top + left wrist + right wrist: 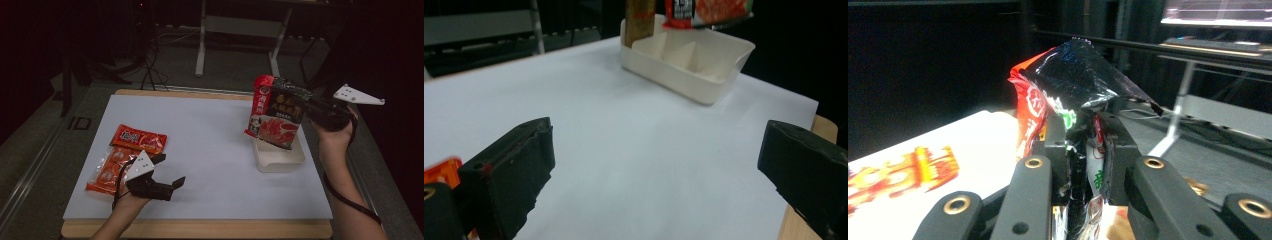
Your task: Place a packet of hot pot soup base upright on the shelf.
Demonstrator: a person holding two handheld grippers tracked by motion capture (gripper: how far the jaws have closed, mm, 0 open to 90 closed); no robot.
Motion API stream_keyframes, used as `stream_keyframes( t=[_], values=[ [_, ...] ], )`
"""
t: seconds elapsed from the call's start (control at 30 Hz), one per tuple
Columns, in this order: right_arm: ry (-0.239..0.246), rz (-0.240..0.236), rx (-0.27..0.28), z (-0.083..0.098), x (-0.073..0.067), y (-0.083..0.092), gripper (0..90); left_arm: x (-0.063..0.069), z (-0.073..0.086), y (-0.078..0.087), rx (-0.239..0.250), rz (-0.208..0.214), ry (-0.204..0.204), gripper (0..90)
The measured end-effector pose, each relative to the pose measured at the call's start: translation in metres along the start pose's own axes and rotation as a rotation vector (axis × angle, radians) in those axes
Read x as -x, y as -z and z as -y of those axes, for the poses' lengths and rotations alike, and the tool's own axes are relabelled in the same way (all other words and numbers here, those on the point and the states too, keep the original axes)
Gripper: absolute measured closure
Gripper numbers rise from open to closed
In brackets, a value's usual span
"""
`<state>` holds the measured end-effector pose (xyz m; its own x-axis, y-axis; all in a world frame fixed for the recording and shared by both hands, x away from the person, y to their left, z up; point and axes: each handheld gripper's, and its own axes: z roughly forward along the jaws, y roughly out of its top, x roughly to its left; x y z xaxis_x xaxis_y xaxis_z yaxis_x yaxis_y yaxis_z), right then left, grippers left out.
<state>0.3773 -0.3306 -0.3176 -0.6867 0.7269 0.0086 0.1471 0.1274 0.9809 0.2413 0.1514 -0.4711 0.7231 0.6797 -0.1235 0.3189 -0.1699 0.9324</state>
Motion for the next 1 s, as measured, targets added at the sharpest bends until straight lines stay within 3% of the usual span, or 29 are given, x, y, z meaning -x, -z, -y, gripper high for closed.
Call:
stream_keyframes(
  t=[0.13,0.37,0.47,0.7,1.0],
  values=[
    [0.030,0.054,-0.001,0.004,0.008,-0.003,77.2,-0.001,0.012,0.002,-0.010,-0.006,0.012,2.5],
    [0.034,0.044,-0.036,0.011,0.031,-0.013,77.2,0.002,0.022,0.007,-0.010,0.005,0.035,2.5],
    [0.032,0.051,-0.038,0.014,0.038,-0.018,77.1,0.001,0.024,0.007,-0.033,-0.020,0.045,2.5],
    [0.025,0.104,-0.082,0.020,0.048,-0.030,77.2,0.000,0.028,0.010,-0.019,-0.033,0.006,2.5],
    [0.016,0.099,-0.101,0.028,0.060,-0.048,77.1,0.000,0.034,0.008,-0.030,-0.019,0.002,2.5]
  ],
)
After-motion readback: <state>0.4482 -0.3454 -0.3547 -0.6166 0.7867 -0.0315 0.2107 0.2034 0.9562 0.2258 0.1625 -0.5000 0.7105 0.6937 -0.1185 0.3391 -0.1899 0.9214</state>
